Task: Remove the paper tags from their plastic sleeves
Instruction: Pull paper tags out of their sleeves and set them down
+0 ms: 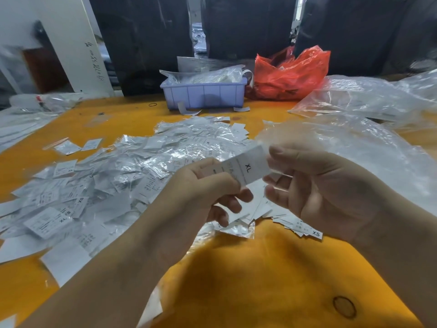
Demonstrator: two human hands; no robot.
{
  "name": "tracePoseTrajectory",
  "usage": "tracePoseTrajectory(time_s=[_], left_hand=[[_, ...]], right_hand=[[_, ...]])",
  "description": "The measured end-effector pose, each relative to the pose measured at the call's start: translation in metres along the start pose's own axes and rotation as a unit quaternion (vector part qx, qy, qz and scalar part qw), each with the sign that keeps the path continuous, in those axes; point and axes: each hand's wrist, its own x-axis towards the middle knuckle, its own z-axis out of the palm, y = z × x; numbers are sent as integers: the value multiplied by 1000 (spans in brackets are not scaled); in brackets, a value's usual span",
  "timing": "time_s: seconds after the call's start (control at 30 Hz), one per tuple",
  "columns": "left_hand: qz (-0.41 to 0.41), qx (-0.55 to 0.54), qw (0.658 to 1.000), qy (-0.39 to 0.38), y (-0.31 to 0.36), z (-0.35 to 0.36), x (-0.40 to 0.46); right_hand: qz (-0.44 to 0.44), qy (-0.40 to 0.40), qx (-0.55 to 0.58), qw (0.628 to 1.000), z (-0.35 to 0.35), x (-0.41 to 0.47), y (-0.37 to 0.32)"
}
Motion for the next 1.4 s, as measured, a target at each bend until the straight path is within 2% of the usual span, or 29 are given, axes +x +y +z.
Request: tracePoseTrajectory(time_s=[0.13, 0.27, 0.4, 0.6, 0.73, 1.4], left_hand=[[-9, 59, 998, -12, 0, 6, -1], [-1, 159, 987, -22, -1, 8, -5], [22, 169, 985, -25, 1, 8, -7], [40, 141, 989, -30, 2, 5, -7], [34, 129, 991, -30, 3, 5, -6], [12, 184, 982, 29, 6, 8, -7]], right_hand=[[-12, -18, -24, 999, 5, -2, 4], [-52, 2, -117, 992, 7, -1, 7], [-74, -6, -145, 987, 9, -3, 7], [-80, 59, -71, 992, 4, -1, -2], [-77, 75, -72, 992, 2, 0, -2], [-86, 55, -109, 989, 6, 1, 8]])
